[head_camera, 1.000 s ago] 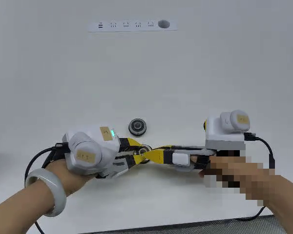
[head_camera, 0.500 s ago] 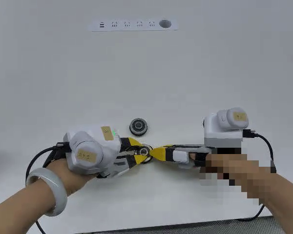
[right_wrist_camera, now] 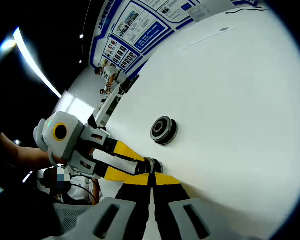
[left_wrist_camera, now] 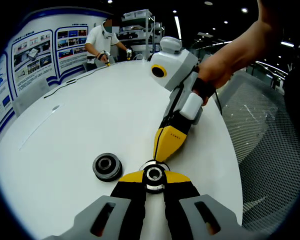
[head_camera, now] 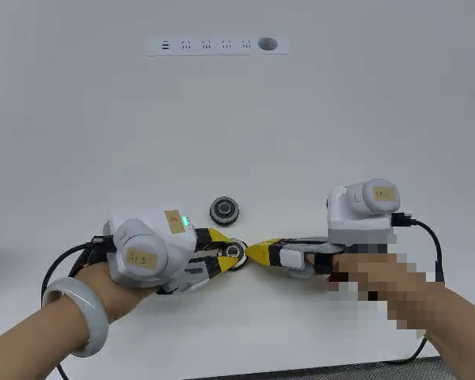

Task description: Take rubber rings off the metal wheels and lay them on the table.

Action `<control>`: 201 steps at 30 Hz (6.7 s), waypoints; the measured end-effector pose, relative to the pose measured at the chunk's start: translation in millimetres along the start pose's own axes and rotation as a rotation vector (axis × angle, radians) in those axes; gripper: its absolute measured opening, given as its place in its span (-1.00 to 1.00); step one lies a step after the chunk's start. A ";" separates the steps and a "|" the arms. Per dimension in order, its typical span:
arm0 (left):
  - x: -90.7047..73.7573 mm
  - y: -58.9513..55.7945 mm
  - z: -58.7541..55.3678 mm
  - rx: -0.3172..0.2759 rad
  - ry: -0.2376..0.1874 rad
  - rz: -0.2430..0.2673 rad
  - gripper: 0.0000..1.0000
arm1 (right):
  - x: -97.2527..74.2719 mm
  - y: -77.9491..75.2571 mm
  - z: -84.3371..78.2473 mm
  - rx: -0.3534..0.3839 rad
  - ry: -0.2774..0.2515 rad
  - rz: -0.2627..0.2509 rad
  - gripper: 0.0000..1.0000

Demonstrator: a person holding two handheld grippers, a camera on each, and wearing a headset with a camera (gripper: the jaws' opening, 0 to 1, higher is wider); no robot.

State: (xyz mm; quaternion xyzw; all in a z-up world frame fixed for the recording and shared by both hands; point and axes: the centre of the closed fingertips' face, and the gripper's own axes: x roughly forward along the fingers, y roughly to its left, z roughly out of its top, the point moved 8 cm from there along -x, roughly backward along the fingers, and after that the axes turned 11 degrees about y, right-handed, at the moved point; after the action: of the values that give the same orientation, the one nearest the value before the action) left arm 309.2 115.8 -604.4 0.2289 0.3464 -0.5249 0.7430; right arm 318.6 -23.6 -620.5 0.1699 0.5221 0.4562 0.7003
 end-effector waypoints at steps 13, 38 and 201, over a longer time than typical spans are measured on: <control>0.2 0.4 -0.2 0.001 0.004 -0.001 -0.75 | 0.6 3.1 0.9 0.000 -0.012 0.001 -0.96; 0.1 0.3 -0.6 -0.001 0.003 -0.001 -0.75 | 3.7 17.0 8.9 0.022 -0.055 0.062 -0.97; -19.8 0.3 -12.3 -0.092 -0.073 0.072 -0.26 | -37.3 -14.6 -1.0 0.014 -0.142 -0.161 -0.58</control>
State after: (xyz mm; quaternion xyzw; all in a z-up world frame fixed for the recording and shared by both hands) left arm 302.0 136.9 -597.5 0.1876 0.3345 -0.4891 0.7834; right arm 323.0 -62.0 -609.8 0.1644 0.4864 0.3815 0.7686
